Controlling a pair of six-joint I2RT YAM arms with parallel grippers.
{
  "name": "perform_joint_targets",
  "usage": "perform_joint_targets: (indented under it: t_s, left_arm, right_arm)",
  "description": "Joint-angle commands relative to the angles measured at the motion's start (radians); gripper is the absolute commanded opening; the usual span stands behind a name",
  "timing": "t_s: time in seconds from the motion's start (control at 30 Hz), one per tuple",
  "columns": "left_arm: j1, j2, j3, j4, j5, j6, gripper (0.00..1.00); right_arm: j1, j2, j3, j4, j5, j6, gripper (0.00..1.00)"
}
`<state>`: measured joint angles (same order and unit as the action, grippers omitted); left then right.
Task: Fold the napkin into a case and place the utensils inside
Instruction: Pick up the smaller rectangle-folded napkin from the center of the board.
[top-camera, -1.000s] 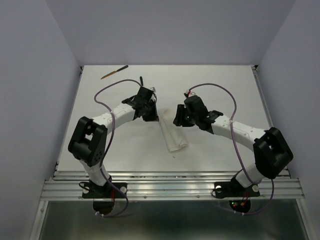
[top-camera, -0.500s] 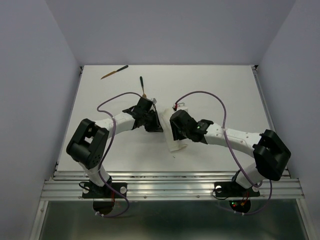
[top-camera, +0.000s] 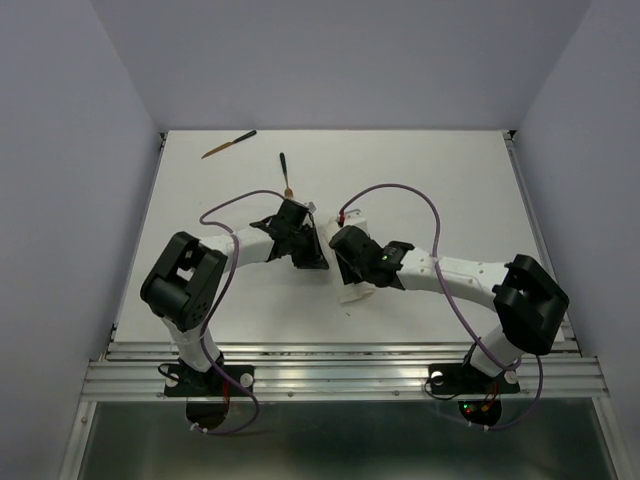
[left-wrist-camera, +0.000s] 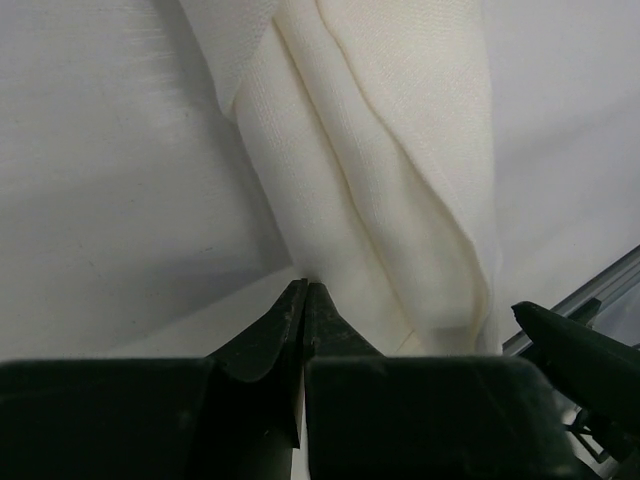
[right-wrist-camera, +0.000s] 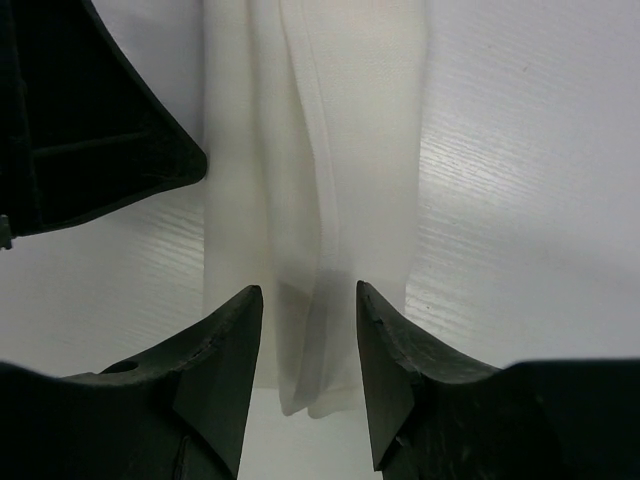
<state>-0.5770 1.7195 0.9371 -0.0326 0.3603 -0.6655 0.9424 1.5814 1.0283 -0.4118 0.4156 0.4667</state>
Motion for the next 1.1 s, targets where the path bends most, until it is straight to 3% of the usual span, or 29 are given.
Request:
perform_joint_targets:
  t_s: [0.0, 0.5, 0.6, 0.9, 1.07]
  left_arm:
    - [-0.009, 0.008, -0.014, 0.025, 0.020, -0.002, 0.10]
    - [-0.014, 0.029, -0.024, 0.065, 0.029, -0.005, 0.09]
    - [-0.015, 0.028, -0.027, 0.068, 0.029, -0.006, 0.09]
    - [-0.017, 0.022, -0.035, 0.076, 0.032, -0.009, 0.09]
    - [-0.017, 0.022, -0.038, 0.082, 0.032, -0.009, 0.09]
  right_arm:
    - [0.021, 0.002, 0.049, 0.001, 0.048, -0.008, 0.48]
    - [0.050, 0.092, 0.059, -0.016, 0.054, 0.004, 0.48]
    - [0.050, 0.104, 0.068, -0.028, 0.084, 0.010, 0.41]
    - [0.059, 0.114, 0.082, -0.041, 0.124, 0.013, 0.06]
    - [0.068, 0.091, 0.085, -0.041, 0.130, 0.013, 0.01]
